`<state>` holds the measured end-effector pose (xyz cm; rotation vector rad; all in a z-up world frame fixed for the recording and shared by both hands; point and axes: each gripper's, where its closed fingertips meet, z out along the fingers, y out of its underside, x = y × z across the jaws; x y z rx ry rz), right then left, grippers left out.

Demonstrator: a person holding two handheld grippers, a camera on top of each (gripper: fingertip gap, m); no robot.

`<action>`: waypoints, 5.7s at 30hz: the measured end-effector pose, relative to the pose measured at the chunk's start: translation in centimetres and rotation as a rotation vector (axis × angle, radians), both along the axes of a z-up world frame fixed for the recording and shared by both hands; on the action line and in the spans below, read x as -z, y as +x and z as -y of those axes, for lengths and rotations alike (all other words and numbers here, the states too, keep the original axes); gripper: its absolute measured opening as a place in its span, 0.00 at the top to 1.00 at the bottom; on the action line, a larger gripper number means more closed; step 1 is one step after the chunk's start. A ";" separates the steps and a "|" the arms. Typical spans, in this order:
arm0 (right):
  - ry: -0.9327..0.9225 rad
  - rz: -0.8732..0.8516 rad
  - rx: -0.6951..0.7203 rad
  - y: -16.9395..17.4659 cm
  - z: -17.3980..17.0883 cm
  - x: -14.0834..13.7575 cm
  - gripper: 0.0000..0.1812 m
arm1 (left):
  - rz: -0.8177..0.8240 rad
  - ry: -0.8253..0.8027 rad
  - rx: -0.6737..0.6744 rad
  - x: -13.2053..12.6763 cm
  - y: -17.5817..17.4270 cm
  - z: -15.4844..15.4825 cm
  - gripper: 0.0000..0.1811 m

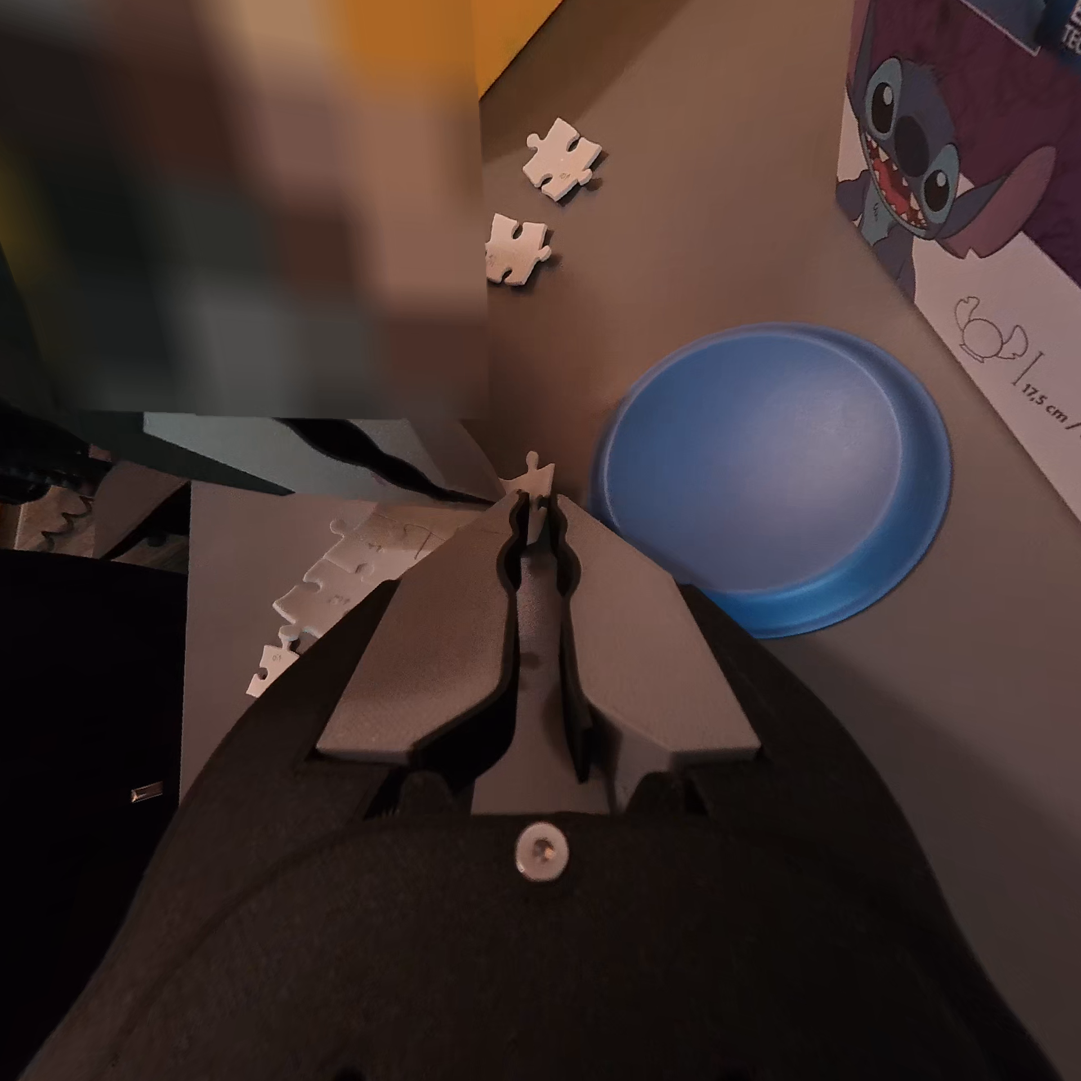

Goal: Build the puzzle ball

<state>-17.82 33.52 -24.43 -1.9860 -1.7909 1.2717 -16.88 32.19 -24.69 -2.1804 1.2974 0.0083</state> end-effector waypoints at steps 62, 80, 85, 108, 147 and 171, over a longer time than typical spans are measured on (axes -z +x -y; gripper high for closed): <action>0.197 0.001 -0.140 1.5 1.9 -0.7 1.00 | 0.164 -0.467 -0.133 0.1 0.4 -0.3 1.00; 0.292 0.019 -0.189 1.7 3.0 0.1 1.00 | 0.202 -0.456 -0.120 0.0 0.9 0.0 1.00; 0.251 0.014 -0.168 1.9 2.8 0.2 1.00 | 0.229 -0.463 -0.128 0.0 0.5 0.5 1.00; 0.406 0.031 -0.169 1.9 2.7 0.3 1.00 | 0.251 -0.436 -0.183 -0.3 0.5 0.5 1.00; 0.160 -0.224 0.178 2.3 -2.0 -6.8 1.00 | 0.627 0.127 -0.431 -5.8 -5.6 -5.6 1.00; 0.117 -0.301 0.257 4.0 -3.4 -10.0 0.97 | 0.496 0.122 -0.466 -3.6 -6.5 -5.5 0.97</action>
